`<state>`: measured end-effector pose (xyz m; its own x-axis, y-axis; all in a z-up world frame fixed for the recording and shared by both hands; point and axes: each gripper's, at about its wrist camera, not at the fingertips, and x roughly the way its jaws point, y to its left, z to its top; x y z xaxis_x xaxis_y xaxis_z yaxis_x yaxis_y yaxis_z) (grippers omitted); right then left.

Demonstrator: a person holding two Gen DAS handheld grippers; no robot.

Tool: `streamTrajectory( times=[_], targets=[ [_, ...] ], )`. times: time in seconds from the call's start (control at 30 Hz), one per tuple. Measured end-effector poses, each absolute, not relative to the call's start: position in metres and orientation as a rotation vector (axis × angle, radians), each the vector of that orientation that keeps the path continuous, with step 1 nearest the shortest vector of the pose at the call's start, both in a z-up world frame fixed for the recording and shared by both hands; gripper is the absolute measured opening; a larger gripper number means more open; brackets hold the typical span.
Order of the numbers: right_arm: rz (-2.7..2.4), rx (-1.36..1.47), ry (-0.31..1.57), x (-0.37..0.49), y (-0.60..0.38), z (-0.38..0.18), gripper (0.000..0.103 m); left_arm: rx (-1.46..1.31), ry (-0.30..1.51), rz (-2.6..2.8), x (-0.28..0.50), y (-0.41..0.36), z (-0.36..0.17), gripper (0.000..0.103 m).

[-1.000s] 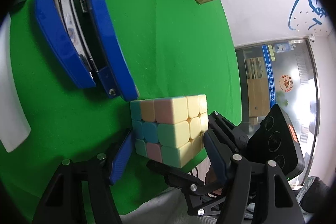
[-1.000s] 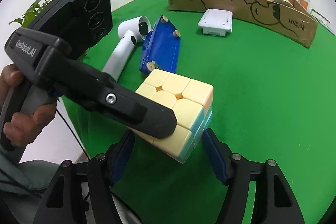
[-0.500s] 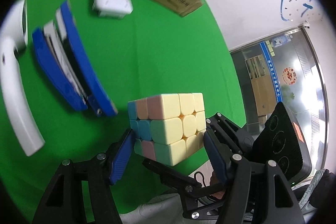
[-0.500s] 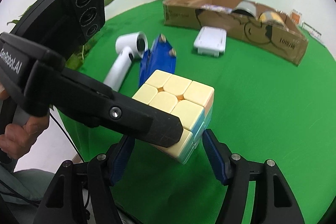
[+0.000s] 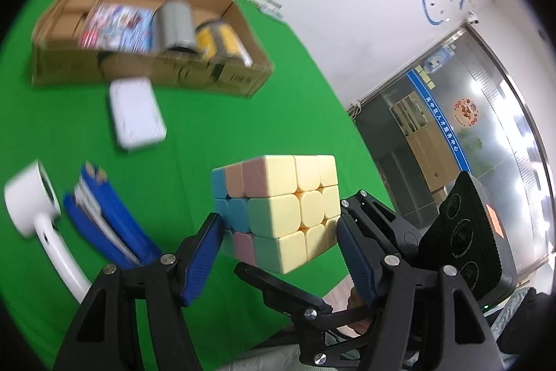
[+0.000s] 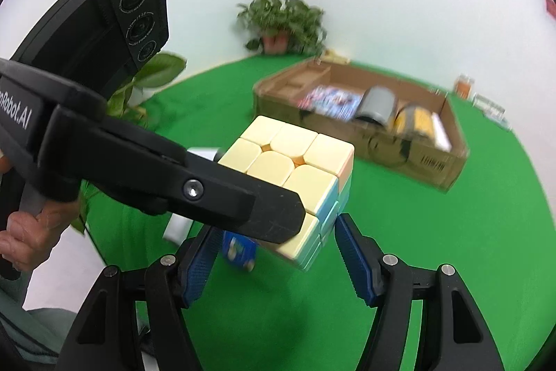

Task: Organize rigid objects
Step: 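Lift the Rubik's cube and carry it over the box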

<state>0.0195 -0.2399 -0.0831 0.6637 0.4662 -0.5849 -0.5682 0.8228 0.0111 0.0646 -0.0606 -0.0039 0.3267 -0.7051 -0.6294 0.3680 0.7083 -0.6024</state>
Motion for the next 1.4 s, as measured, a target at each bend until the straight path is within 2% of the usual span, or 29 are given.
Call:
streamTrajectory(
  times=[0.47,0.8,1.17,1.27,1.4],
  targets=[
    [0.531,-0.264,0.399,0.06,-0.227,0.018,0.064,-0.263,0.771,-0.721,0.096,-0.048,0.089,0.065],
    [0.582,-0.294,0.39,0.14,-0.195,0.051,0.065,-0.241,0.753,-0.646,0.155,-0.024,0.114,0.065],
    [0.63,-0.294,0.483,0.269,-0.152,0.048,0.065,-0.266,0.817,-0.614,0.235,0.004,0.104,0.065],
    [0.661,-0.271,0.538,0.309,-0.141,0.033,0.062,-0.282,0.859,-0.587,0.257,0.013,0.088,0.065],
    [0.687,-0.236,0.639,0.351,-0.129,-0.005,0.06,-0.322,0.93,-0.563,0.283,0.027,0.059,0.058]
  ],
)
